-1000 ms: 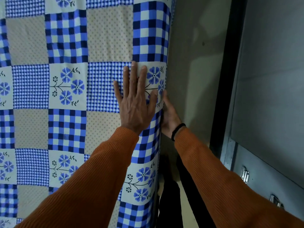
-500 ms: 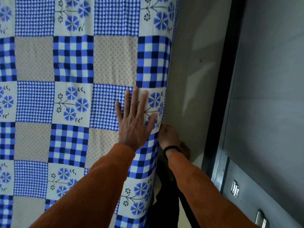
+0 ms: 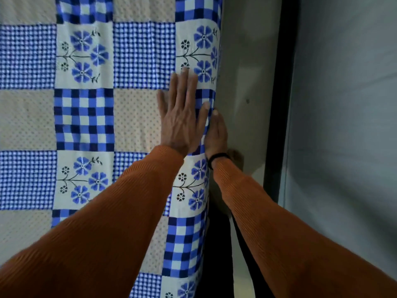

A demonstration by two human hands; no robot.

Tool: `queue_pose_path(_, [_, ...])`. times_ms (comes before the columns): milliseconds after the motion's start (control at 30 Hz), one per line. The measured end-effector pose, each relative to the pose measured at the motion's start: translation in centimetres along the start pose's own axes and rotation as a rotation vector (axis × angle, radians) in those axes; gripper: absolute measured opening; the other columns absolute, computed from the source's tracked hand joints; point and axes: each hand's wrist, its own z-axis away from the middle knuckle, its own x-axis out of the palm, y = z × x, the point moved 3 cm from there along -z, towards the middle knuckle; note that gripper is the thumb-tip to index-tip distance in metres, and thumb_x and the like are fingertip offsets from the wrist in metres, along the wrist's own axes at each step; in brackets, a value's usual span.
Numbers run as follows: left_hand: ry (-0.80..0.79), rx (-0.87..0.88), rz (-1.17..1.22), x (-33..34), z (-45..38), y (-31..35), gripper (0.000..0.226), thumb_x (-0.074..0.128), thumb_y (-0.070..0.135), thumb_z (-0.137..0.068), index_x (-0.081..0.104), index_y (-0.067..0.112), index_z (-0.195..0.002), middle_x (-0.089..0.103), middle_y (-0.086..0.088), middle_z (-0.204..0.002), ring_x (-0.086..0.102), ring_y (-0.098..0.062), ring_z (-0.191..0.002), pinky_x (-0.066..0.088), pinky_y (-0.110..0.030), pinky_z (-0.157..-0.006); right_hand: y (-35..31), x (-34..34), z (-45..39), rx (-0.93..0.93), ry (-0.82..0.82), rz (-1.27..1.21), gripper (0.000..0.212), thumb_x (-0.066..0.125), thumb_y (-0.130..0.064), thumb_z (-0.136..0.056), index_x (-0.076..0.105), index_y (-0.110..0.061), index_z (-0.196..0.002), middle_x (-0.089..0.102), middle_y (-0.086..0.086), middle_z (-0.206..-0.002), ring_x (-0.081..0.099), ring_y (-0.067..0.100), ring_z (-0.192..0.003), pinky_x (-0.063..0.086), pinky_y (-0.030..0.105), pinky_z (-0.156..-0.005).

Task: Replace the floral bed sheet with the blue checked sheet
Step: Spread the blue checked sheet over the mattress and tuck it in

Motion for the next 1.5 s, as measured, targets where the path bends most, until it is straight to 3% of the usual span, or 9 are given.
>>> queue_pose_path(333, [-0.034,0.041,-0.161,-0.1,-4.0,0.7,0.068,0.026,0.051,-0.107,0.01,0.015,-0.162,0.002,-0.005,-0.17,-0.002,-0.024,-0.157,0.008,-0.059,-0.123,-2.7,0.0,-5.6,0.368,-0.402,-0.134,0.071,0.026,-0.076,-0.097,0.042,-0.035,-0.152,0.052,-0.002,-0.15,0.055,0.015,-0.13,0.042,0.042,-0.115])
queue_pose_path(467, [-0.03,0.027,-0.169,-0.5,-6.7,0.5,0.068,0.028,0.049,-0.107,0.01,0.015,-0.162,0.002,-0.005,-0.17,-0.001,-0.025,-0.157,0.009,-0.06,-0.122,-5.6,-0.6,-6.0,0.432,-0.435,0.177,0.074,0.013,-0.066,-0.102,0.048,-0.02,-0.149,0.056,0.006,-0.145,0.056,0.025,-0.128,0.043,0.042,-0.113])
queue_pose_path(567, [-0.023,0.005,-0.094,-1.1,-8.7,0.8,0.066,0.03,0.047,-0.108,0.009,0.016,-0.162,0.001,-0.004,-0.17,-0.003,-0.023,-0.157,0.006,-0.06,-0.122,-8.2,-3.3,-7.6,0.294,-0.327,0.48,0.051,0.033,-0.047,-0.107,0.067,-0.01,-0.119,0.068,0.005,-0.115,0.066,0.027,-0.108,0.052,0.031,-0.092])
queue_pose_path(700, [0.012,-0.088,-0.001,-1.8,-13.8,1.8,0.065,0.014,0.052,-0.106,0.008,0.019,-0.163,0.0,-0.001,-0.171,-0.004,-0.021,-0.157,0.001,-0.058,-0.124,-11.1,-5.0,-12.2,0.032,-0.059,0.106,0.04,0.044,-0.032,-0.107,0.054,-0.017,-0.143,0.058,-0.006,-0.139,0.056,0.008,-0.122,0.042,0.019,-0.1])
queue_pose_path(967, [0.05,-0.065,-0.018,-1.4,-20.7,2.9,0.066,0.013,0.051,-0.106,0.011,0.015,-0.162,0.003,-0.002,-0.17,-0.002,-0.02,-0.157,0.002,-0.056,-0.125,-12.4,0.8,-16.1,0.106,-0.229,-0.162,0.046,0.042,-0.058,-0.101,0.062,-0.031,-0.133,0.068,-0.008,-0.128,0.065,0.011,-0.116,0.05,0.044,-0.106])
queue_pose_path(1100, [0.043,-0.072,-0.048,-1.7,-21.4,2.7,0.069,0.012,0.053,-0.105,0.013,0.015,-0.162,0.004,-0.002,-0.17,-0.002,-0.019,-0.157,0.001,-0.055,-0.125,-13.4,1.9,-17.6,0.191,-0.473,-0.196,0.075,0.037,-0.082,-0.09,0.039,-0.041,-0.152,0.05,-0.009,-0.153,0.051,0.009,-0.135,0.041,0.043,-0.115])
queue_pose_path(1233, [-0.003,-0.066,-0.058,-1.6,-21.7,1.9,0.069,0.012,0.054,-0.105,0.01,0.015,-0.162,0.001,-0.002,-0.17,-0.005,-0.02,-0.157,0.003,-0.055,-0.125,-14.5,1.4,-19.2,0.375,-0.524,-0.332,0.082,0.039,-0.085,-0.086,0.048,-0.033,-0.148,0.061,0.002,-0.141,0.061,0.02,-0.126,0.044,0.048,-0.113])
queue_pose_path(1367, [-0.019,-0.056,-0.084,-1.7,-22.3,1.4,0.066,0.018,0.051,-0.107,0.006,0.018,-0.163,-0.003,0.0,-0.17,-0.008,-0.02,-0.157,0.006,-0.057,-0.124,-17.4,1.3,-19.6,0.385,-0.576,-0.048,0.109,0.032,-0.101,-0.065,0.036,-0.037,-0.153,0.058,-0.001,-0.141,0.058,0.02,-0.124,0.047,0.047,-0.109])
queue_pose_path(1500, [-0.05,-0.091,-0.057,-2.5,-23.5,1.7,0.067,0.018,0.052,-0.106,0.005,0.019,-0.163,-0.006,0.0,-0.17,-0.01,-0.02,-0.156,0.006,-0.058,-0.124,-21.8,-0.9,-20.7,0.274,-0.51,0.471,0.058,0.024,-0.058,-0.105,0.052,-0.018,-0.137,0.064,0.011,-0.128,0.063,0.027,-0.108,0.055,0.04,-0.094])
